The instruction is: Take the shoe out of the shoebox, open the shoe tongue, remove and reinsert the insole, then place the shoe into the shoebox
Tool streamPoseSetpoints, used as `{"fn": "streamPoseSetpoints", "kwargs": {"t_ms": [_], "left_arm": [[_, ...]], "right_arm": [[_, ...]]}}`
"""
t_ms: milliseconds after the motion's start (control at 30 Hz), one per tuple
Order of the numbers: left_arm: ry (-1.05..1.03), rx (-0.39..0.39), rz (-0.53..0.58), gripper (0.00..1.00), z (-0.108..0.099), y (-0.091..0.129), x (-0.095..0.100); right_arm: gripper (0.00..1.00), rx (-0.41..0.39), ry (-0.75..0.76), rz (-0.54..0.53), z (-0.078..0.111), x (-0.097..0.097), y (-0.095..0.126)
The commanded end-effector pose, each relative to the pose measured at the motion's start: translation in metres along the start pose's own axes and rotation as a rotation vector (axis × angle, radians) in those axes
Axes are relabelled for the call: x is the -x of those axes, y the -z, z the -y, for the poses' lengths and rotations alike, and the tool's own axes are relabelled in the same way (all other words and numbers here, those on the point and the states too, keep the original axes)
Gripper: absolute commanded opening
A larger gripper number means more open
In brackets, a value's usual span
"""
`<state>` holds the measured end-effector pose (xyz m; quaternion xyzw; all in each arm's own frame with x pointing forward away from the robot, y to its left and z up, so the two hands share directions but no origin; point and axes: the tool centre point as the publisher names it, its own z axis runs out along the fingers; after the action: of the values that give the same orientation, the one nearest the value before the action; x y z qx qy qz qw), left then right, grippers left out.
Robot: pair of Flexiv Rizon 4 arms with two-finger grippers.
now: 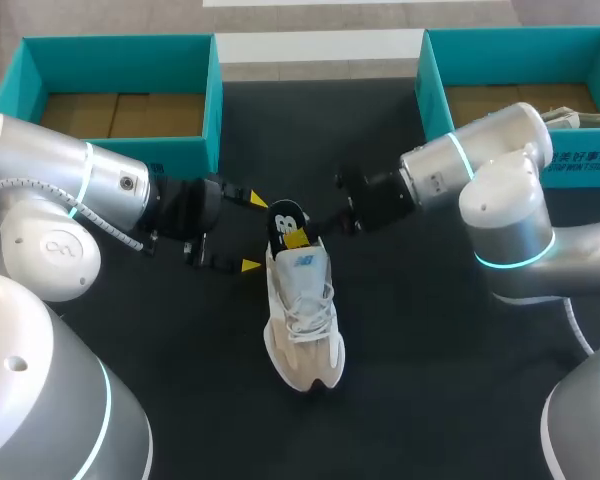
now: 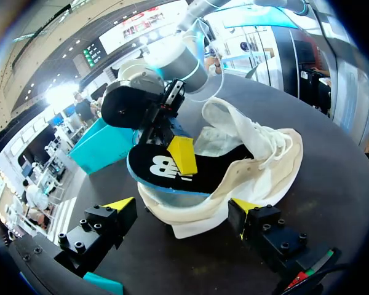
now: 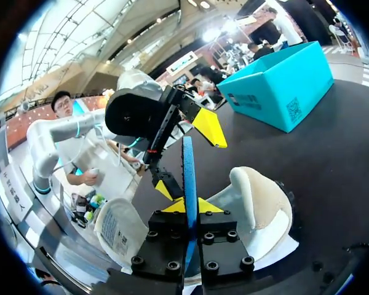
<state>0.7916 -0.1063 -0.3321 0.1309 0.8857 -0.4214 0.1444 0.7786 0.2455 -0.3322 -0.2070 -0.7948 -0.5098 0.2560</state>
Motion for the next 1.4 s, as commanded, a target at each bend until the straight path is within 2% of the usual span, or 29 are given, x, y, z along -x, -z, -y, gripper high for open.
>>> {"fn": "streamPoseSetpoints", "kwargs": {"t_ms": [33,300,433,500,600,633,733,967,1033,1067,1100,1167,1400], "left_arm": [[0.0,0.004,-0.002,1.0,0.001,-0.001,0.0],[0.0,0.004,-0.002,1.0,0.001,-0.001,0.0],[0.0,0.004,-0.002,1.0,0.001,-0.001,0.0],[0.0,0.004,-0.002,1.0,0.001,-0.001,0.0],[0.0,0.004,-0.002,1.0,0.001,-0.001,0.0],[0.0,0.004,-0.002,1.0,0.001,-0.001,0.0],[0.0,0.004,-0.002,1.0,0.001,-0.001,0.0],[0.0,0.004,-0.002,1.0,0.001,-0.001,0.0],[0.0,0.004,-0.002,1.0,0.001,-0.001,0.0],[0.0,0.004,-0.002,1.0,0.001,-0.001,0.0],[0.0,0.004,-0.002,1.0,0.001,-0.001,0.0],[0.0,0.004,-0.002,1.0,0.001,-0.001,0.0],[0.0,0.004,-0.002,1.0,0.001,-0.001,0.0]], "right_arm": [[0.0,-0.049,-0.028,-0.002,0.003,0.001,-0.003],[0.0,-0.1,-0.124,-0.015,0.04,-0.016,-0.01],[0.0,-0.1,-0.145,-0.005,0.045,-0.016,-0.011],[0.0,-0.088,-0.139,0.007,0.041,-0.016,-0.008],[0.27,-0.085,-0.115,0.02,0.033,-0.014,-0.004],[0.33,-0.086,-0.108,0.021,0.03,-0.014,-0.002],[0.35,-0.087,-0.084,0.031,0.02,-0.013,0.003],[0.34,-0.09,-0.05,0.036,0.003,-0.003,0.008],[0.31,-0.089,-0.042,0.035,-0.001,0.0,0.007],[0.26,-0.089,-0.04,0.035,-0.003,0.002,0.007],[0.15,-0.09,-0.039,0.034,-0.003,0.004,0.006],[0.0,-0.097,-0.045,0.034,-0.002,0.007,0.005],[0.0,-0.117,-0.093,0.021,0.015,0.004,-0.001]]}}
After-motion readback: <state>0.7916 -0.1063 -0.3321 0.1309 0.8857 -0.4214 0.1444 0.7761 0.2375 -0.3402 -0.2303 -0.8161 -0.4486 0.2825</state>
